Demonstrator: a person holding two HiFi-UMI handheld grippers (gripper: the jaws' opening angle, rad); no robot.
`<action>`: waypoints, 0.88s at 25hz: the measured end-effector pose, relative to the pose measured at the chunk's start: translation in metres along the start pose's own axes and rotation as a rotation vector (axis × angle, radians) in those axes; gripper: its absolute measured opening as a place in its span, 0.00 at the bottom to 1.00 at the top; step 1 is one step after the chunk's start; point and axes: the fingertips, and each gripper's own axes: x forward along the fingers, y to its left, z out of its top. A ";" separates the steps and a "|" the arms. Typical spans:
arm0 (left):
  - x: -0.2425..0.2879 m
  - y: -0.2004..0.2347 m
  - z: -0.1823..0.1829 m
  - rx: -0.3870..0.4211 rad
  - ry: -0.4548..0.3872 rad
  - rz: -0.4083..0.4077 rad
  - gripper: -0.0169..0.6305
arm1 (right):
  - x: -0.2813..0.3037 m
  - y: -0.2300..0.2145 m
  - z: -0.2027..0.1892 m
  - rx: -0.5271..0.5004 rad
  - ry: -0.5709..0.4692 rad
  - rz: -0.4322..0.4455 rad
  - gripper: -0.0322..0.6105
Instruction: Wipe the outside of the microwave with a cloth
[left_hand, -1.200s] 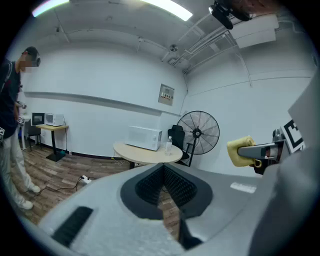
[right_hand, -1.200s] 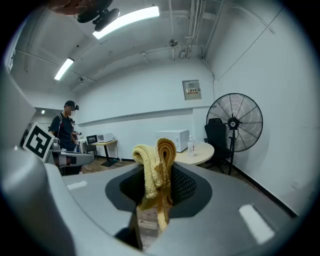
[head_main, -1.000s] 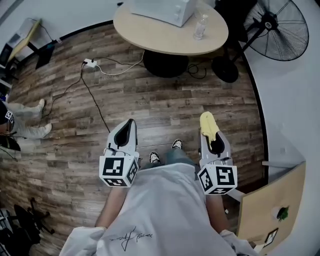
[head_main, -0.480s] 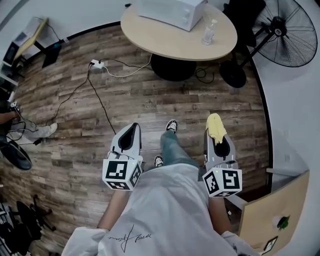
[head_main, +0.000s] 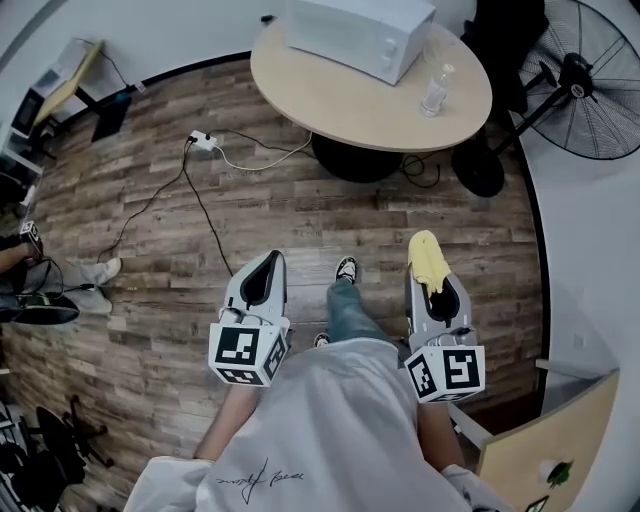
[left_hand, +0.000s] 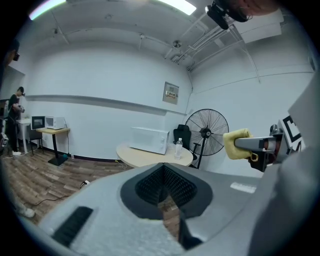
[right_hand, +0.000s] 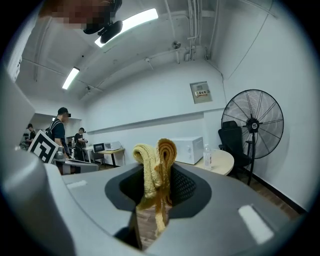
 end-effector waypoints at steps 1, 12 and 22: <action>0.012 0.005 0.004 0.002 0.004 0.003 0.01 | 0.013 -0.005 0.002 0.005 0.002 -0.004 0.23; 0.122 0.071 0.068 0.004 0.002 0.059 0.01 | 0.168 -0.034 0.034 0.013 0.025 0.017 0.23; 0.255 0.115 0.120 -0.020 -0.013 -0.036 0.01 | 0.279 -0.064 0.048 0.004 0.084 0.006 0.24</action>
